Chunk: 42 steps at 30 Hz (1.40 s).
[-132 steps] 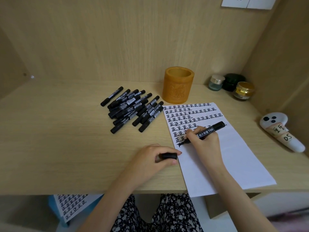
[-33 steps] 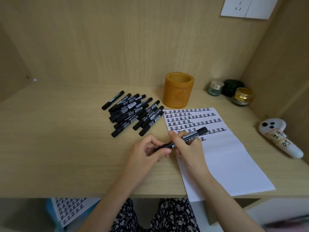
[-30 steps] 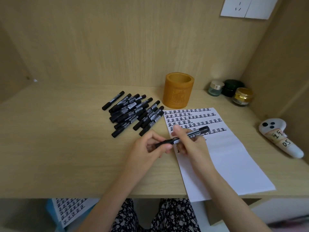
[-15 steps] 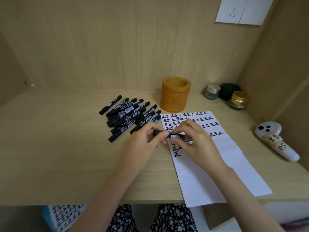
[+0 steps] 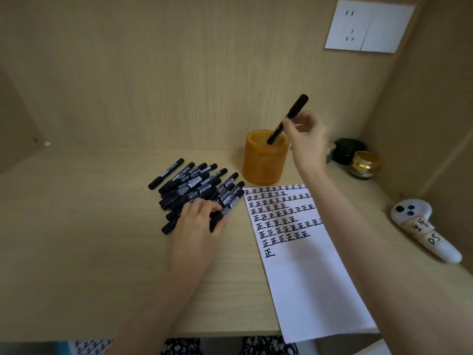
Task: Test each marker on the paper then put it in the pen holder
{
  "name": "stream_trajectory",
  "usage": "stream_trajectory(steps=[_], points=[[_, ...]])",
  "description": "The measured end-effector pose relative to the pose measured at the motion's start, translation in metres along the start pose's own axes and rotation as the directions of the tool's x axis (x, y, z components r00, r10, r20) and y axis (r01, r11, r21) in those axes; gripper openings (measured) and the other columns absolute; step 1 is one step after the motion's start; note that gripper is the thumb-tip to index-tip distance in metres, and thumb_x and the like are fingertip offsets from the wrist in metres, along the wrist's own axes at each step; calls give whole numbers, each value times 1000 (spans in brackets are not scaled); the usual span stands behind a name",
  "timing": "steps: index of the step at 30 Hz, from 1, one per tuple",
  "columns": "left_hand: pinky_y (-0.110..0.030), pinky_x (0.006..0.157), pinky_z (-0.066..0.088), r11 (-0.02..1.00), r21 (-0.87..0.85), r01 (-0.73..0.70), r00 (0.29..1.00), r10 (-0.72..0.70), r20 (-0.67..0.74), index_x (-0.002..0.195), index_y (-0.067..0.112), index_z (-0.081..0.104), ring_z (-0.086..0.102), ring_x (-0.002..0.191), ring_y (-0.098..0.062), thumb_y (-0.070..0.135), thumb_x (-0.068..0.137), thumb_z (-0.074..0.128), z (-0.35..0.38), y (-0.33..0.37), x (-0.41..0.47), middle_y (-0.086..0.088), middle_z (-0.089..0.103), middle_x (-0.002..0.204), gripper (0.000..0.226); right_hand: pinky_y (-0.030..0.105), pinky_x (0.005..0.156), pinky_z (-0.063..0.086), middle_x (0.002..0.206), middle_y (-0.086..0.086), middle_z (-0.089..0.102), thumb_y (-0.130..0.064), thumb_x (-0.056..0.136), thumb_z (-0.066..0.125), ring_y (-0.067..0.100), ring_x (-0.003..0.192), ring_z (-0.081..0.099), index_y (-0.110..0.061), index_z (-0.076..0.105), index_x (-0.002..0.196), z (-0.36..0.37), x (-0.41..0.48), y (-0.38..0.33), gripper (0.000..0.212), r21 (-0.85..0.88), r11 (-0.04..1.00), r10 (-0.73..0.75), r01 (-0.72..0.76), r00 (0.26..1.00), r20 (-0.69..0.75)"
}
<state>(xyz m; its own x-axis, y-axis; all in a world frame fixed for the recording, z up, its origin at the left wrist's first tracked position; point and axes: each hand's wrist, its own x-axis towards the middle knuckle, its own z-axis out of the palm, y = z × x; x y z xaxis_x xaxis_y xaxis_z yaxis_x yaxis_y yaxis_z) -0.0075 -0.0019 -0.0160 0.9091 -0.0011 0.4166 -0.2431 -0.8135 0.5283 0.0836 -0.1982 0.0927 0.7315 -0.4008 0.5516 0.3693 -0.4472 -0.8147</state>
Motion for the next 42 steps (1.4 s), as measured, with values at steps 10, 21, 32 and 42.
stream_trajectory(steps=[10, 21, 32, 42], points=[[-31, 84, 52, 997, -23, 69, 996, -67, 59, 115, 20, 58, 55, 103, -11, 27, 87, 63, 7, -1, 3, 5, 55, 111, 30, 42, 89, 52, 109, -1, 68, -35, 90, 64, 18, 110, 58, -18, 68, 113, 38, 21, 48, 30, -384, 922, 130, -52, 975, 181], [-18, 78, 43, 987, -112, 113, 994, -112, 18, 115, 16, 59, 51, 92, -8, 23, 90, 59, 6, -5, -3, 7, 53, 104, 26, 40, 107, 33, 126, 6, 55, -28, 95, 54, 22, 126, 33, -16, 63, 119, 8, -23, 39, 28, -348, 938, 83, -13, 979, 187], [-23, 83, 52, 813, -552, 183, 971, -64, 228, 101, 34, 56, 64, 89, -1, 20, 91, 56, -7, 20, -23, 5, 64, 102, 17, 13, 42, 31, 55, 3, 46, -47, 80, 63, 5, 41, 39, -7, 60, 89, -21, -119, 1, 41, 100, 866, 344, -489, 730, 590], [-24, 72, 44, 859, -493, 138, 932, 56, 358, 101, 30, 49, 56, 80, 0, 42, 97, 35, -5, 35, -39, 13, 60, 87, 19, 18, 44, 34, 47, 5, 50, -26, 95, 57, 13, 40, 39, -4, 56, 73, -31, -141, 8, 31, 159, 906, 209, -392, 742, 637]])
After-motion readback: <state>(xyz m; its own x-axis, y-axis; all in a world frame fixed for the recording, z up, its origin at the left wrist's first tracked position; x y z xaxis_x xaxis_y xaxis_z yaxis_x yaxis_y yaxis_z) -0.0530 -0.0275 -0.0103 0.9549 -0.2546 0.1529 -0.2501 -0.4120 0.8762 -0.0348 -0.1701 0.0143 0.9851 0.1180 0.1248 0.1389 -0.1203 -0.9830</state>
